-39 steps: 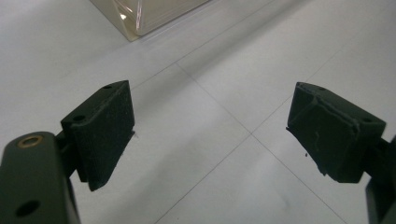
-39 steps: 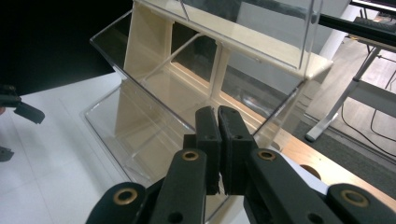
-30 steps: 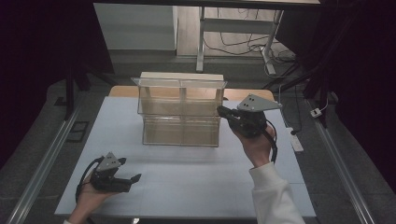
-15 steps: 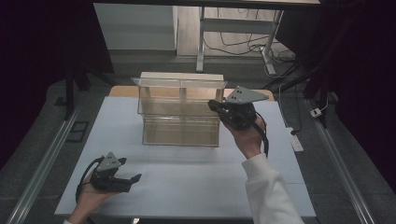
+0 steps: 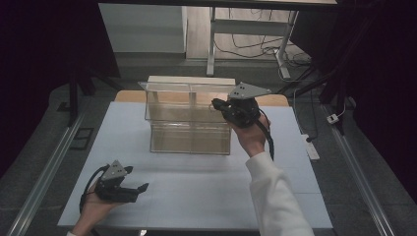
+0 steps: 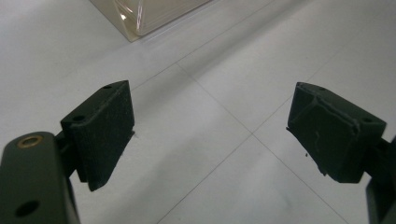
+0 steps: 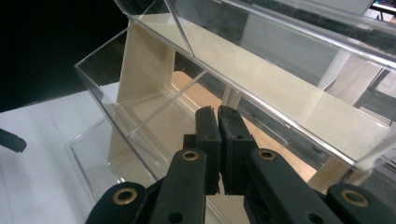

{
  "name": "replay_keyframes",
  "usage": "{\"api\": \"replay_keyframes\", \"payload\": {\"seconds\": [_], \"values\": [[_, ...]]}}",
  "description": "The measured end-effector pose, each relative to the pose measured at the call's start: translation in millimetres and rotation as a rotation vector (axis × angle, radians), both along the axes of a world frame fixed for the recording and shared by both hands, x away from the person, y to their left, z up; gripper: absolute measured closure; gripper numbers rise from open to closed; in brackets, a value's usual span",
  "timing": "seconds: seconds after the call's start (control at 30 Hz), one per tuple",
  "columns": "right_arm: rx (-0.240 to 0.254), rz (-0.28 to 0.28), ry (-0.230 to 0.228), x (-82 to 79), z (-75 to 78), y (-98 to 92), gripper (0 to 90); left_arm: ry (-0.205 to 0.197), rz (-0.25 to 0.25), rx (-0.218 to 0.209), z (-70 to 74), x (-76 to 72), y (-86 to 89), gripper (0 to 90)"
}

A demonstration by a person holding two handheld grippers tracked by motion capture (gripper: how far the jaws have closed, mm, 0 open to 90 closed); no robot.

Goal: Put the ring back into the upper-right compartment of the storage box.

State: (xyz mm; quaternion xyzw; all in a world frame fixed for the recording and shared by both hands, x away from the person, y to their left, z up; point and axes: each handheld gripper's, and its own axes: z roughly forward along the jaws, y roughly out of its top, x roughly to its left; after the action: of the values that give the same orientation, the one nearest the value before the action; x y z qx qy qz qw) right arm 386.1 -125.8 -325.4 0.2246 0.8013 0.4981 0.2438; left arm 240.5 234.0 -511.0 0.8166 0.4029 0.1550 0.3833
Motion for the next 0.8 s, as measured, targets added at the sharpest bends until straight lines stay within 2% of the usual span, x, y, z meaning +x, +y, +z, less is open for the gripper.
{"api": "replay_keyframes", "payload": {"seconds": [0.3, 0.47, 0.53, 0.57, 0.7, 0.8], "values": [[0.011, -0.005, 0.011, 2.9, -1.3, 1.3, 86.9, -0.002, -0.001, 0.001, 0.2, -0.2, 0.6, 14.7], [-0.003, -0.010, 0.019, 5.0, -2.9, 1.6, 86.0, -0.001, 0.001, 0.001, 0.2, -0.3, 0.7, 14.7], [-0.009, -0.010, 0.024, 6.4, -4.6, 2.1, 72.5, -0.002, 0.001, 0.000, 0.2, -0.4, 0.6, 14.7], [-0.018, -0.028, 0.013, 6.0, -5.2, 2.2, 67.7, -0.003, 0.001, 0.001, 0.1, -0.5, 0.7, 14.7], [0.007, -0.022, 0.037, 4.9, -5.3, -1.6, 62.4, -0.004, 0.003, 0.002, 0.1, -0.5, 1.1, 14.7], [0.005, -0.020, 0.041, 2.9, -4.7, -4.7, 60.4, -0.002, 0.000, 0.005, 0.1, -0.5, 0.6, 14.7]]}}
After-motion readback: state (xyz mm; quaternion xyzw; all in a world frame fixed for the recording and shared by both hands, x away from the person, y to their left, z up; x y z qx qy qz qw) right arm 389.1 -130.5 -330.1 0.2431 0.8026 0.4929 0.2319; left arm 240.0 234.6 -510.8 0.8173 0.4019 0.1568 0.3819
